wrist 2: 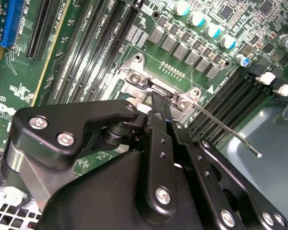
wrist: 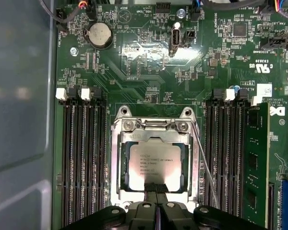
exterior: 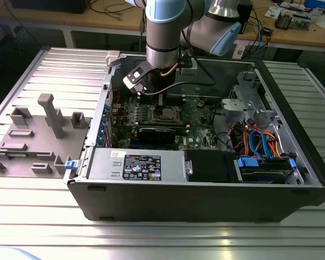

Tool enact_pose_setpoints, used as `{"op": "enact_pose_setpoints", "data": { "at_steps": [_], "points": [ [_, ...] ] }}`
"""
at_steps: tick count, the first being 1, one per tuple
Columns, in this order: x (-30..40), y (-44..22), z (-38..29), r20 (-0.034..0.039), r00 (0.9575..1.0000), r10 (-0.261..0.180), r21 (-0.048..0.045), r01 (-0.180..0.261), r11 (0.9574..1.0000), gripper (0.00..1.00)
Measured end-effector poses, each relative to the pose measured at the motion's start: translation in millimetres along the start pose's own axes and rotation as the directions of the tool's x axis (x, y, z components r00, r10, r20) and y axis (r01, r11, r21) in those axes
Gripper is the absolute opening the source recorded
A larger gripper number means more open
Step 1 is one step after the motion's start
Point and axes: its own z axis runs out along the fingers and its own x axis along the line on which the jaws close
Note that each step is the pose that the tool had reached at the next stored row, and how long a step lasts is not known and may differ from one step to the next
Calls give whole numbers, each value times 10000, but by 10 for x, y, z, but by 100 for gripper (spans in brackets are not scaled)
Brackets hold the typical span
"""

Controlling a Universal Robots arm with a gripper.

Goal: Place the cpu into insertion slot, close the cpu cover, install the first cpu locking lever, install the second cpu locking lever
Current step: 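Close the cpu cover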

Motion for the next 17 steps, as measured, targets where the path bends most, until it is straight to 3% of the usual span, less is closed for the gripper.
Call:
{"op": "enact_pose_setpoints", "data": {
  "at_steps": [5, 11, 17],
  "points": [
    [1, 1, 1, -8, 10000, 1, -7, -1, 10000, 11],
    [3, 1, -59, -9, 10000, 1, -7, -1, 10000, 11],
    [2, -53, -47, -5, 10000, 0, -4, 0, 10000, 11]
  ]
}}
